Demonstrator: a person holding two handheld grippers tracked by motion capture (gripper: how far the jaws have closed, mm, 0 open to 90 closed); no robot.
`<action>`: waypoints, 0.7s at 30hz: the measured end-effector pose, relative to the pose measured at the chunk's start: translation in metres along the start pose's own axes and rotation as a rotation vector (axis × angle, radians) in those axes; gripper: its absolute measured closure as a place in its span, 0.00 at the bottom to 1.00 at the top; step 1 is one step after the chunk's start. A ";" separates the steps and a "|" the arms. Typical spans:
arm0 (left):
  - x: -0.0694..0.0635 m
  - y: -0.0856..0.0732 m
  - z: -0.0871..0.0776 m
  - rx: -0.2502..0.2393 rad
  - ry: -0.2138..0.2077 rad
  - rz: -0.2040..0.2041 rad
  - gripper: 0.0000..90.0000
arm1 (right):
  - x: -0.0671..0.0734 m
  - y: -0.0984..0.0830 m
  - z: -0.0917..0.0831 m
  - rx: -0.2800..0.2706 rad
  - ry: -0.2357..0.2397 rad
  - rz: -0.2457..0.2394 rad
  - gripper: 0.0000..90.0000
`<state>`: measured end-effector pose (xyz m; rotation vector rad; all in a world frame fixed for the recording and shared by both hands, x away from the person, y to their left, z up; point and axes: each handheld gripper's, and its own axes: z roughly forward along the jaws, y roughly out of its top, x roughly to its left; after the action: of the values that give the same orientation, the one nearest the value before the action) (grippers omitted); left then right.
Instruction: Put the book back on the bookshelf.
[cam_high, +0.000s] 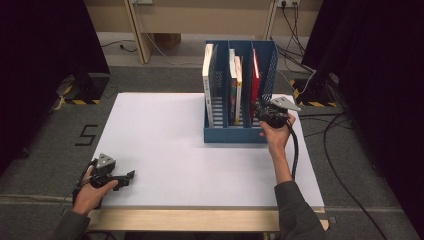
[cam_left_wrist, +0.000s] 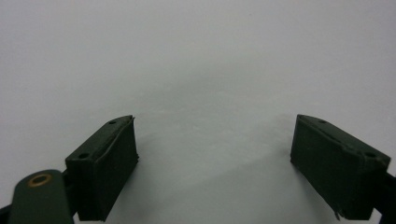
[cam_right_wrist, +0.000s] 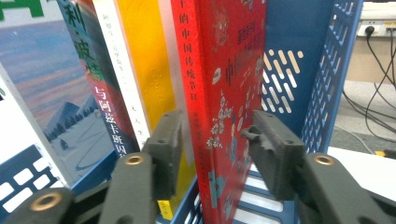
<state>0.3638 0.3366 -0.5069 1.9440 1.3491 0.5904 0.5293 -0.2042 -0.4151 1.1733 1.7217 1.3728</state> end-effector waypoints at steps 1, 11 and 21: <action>0.000 0.000 0.000 0.000 0.000 0.000 0.15 | 0.000 0.000 -0.002 -0.001 0.003 0.009 0.58; 0.000 0.000 0.000 -0.001 0.000 0.000 0.15 | 0.001 0.004 -0.016 0.007 0.007 0.012 0.46; 0.000 0.000 0.000 -0.001 0.000 0.000 0.15 | 0.008 0.005 -0.025 0.018 0.026 -0.010 0.42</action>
<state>0.3637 0.3367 -0.5070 1.9437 1.3482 0.5910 0.5055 -0.2062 -0.4030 1.1597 1.7590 1.3750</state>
